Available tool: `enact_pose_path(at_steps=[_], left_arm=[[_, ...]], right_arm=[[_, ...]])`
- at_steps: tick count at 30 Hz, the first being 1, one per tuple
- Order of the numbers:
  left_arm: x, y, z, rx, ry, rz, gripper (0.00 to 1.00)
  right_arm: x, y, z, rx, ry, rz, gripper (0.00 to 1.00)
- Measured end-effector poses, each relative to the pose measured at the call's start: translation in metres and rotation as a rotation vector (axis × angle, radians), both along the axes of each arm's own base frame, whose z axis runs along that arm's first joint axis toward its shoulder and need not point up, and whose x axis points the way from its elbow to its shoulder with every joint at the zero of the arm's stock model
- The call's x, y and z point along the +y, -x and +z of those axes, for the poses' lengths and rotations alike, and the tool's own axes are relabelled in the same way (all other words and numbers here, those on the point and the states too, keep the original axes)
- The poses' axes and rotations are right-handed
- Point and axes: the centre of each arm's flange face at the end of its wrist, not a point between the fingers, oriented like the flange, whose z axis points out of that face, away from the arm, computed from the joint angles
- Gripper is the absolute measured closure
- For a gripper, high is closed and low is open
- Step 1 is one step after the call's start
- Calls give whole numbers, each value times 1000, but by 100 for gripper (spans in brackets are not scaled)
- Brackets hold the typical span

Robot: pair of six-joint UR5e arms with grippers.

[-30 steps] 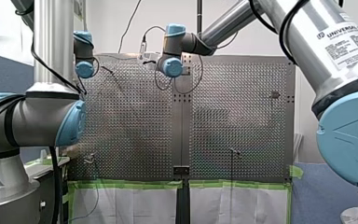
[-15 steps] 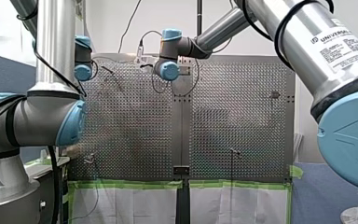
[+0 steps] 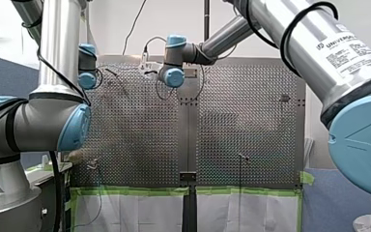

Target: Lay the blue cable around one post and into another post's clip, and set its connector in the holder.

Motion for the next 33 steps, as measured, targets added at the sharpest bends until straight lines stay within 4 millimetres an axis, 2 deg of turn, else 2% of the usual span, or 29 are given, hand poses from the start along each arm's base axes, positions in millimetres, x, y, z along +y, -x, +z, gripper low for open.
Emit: enact_pose_path(at_steps=[20, 29, 33], left_arm=[[-13, 2, -9, 27, -7, -7, 100], [-15, 3, -11, 34, -10, -5, 100], [-18, 5, -18, 46, -12, -6, 100]], right_arm=[[-13, -1, -39, 44, -47, -31, 100], [-16, -1, -44, 51, -54, -37, 100], [-17, 0, -46, 60, -60, -39, 100]])
